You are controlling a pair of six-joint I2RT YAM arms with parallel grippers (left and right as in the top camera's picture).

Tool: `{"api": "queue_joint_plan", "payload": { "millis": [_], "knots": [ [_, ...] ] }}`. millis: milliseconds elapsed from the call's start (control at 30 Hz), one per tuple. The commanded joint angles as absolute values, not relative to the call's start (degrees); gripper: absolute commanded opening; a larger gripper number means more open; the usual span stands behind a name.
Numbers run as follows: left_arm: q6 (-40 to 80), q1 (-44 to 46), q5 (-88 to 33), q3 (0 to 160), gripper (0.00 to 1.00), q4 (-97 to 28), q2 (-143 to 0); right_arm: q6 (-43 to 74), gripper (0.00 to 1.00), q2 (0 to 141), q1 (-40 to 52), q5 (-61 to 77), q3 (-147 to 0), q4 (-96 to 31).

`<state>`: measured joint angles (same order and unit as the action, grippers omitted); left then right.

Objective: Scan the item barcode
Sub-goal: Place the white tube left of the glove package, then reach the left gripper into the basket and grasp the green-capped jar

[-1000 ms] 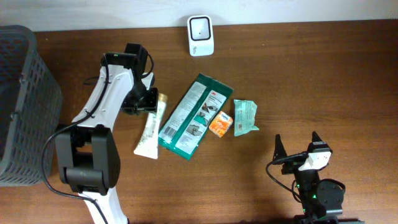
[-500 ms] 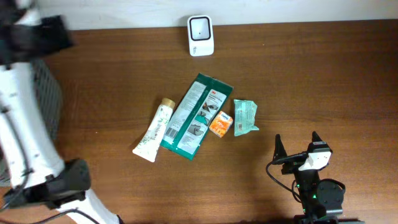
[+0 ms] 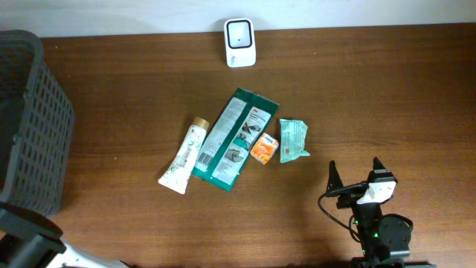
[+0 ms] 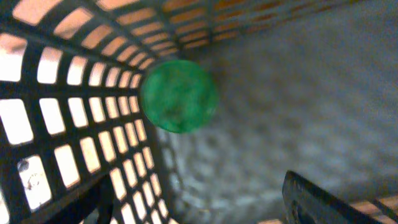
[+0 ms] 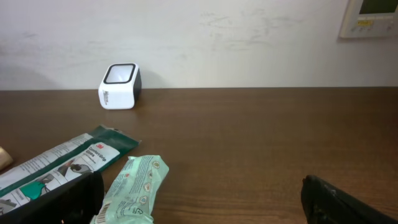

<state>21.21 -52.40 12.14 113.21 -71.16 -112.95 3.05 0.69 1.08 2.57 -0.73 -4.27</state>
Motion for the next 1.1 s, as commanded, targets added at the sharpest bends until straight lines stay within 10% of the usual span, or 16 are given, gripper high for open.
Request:
{"api": "queue_joint_plan", "payload": {
  "millis": [0,567,1067],
  "knots": [
    [16.47,-55.79,15.05,107.31,0.85,-65.1,-112.55,3.46,0.98,0.36,1.54,2.31,-0.32,-4.34],
    [-14.06,-52.64,7.14,104.97,0.85,-51.4,-114.52,3.46,0.98,0.36,1.54,2.31,-0.32,-4.34],
    [-15.09,-57.43,7.92,104.92,0.84,-56.53,-122.87,3.46,0.98,0.36,1.54,2.31,-0.32,-4.32]
  ]
}}
